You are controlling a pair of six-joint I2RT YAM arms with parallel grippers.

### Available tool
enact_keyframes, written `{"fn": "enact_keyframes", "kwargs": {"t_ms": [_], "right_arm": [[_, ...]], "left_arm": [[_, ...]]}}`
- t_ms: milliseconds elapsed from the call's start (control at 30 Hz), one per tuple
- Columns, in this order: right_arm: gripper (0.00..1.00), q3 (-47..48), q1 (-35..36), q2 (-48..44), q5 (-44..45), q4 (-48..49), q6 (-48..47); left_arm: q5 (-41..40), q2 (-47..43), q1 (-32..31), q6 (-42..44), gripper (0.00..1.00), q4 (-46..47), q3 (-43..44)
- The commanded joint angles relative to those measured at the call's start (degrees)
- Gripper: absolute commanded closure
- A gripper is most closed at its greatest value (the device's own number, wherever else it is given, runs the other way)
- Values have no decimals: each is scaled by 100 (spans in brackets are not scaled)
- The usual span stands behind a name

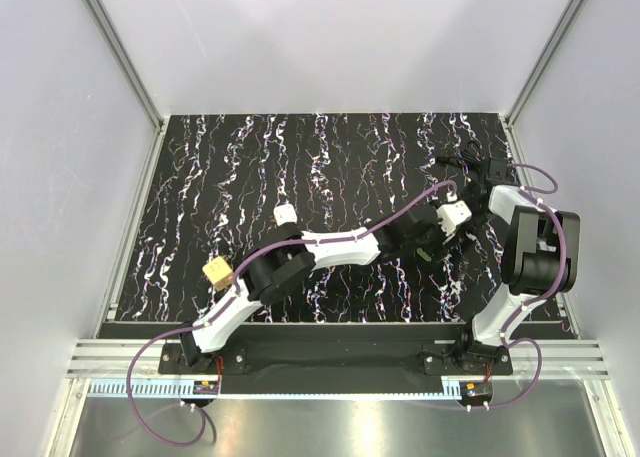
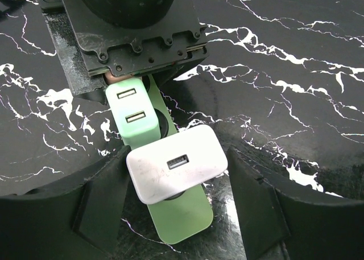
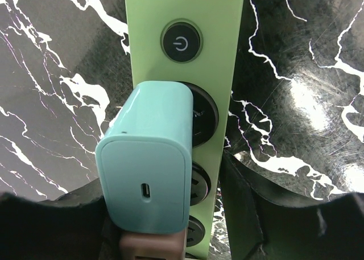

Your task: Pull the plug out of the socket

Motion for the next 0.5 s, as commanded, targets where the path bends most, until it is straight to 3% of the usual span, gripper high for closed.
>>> {"fn": "enact_keyframes", "kwargs": {"t_ms": [0,167,267,400,467], "right_arm": [[47,79,12,202,74,49,-140],[47,140,11,228,66,-13,-158],[48,167,12,237,110,-57,-184],[65,158,12,272,189,-75,-246],[72,132,12,307,189,-83,-255]], "left_arm": [[117,72,-33,61,28,35,349],[143,177,-41,52,32,-62,472],[82,186,-42,35,41,9,472],[20,108,-50,17,68,140,428],[11,46,-77,44,76,289,341]]}}
